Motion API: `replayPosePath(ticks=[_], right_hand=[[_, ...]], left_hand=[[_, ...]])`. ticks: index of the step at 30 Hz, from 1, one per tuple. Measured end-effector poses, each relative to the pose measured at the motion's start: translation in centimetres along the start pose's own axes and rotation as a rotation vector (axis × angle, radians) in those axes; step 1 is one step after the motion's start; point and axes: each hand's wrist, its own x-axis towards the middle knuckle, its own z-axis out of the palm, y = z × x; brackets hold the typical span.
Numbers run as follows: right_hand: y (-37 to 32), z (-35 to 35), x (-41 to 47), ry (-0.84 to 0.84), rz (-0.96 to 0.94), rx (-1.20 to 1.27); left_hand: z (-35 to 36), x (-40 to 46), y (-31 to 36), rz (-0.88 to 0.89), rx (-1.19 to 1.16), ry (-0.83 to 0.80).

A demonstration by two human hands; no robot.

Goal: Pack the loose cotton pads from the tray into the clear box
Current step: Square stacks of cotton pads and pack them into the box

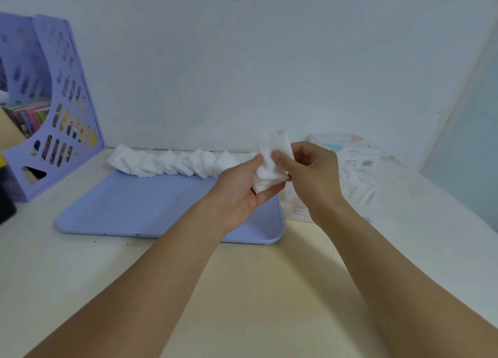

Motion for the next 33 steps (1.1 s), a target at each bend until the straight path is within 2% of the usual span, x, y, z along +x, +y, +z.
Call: replayPosePath(ticks=[4,6,9,11,15,27,29,33], right_hand=[[-1.6,-1.2,0.5,0.048,0.177,0.261],[-2.2,-1.8,0.5,-0.093,0.272,0.367],[-2.2,-1.4,-0.2,-0.285,0.34,0.253],[-1.8,-1.1,-0.4,-0.284,0.339,0.123],[-1.2,-1.1,0.0,-0.235,0.303,0.043],[-0.4,-0.3,-0.2,-0.064,-0.137,-0.263],[-0.3,-0.3,-0.1,-0.084,-0.106,-0.253],[-0.3,-0.8,0.2,-0.167,0.114,-0.039]], left_hand=[[0.0,0.2,0.1,0.044,-0.03,0.064],[-0.1,0.5,-0.1,0.115,0.056,0.093],[-0.1,0.7,-0.3,0.207,0.177,0.098],[0.2,0.5,-0.4,0.203,0.169,0.082],[0.5,0.3,-0.4,0.192,0.115,0.096],[0.0,0.1,0.1,0.135,0.116,0.038],[0.1,0.0,0.1,0.122,0.108,0.037],[0.2,-0.3,0.2,0.098,0.046,0.034]])
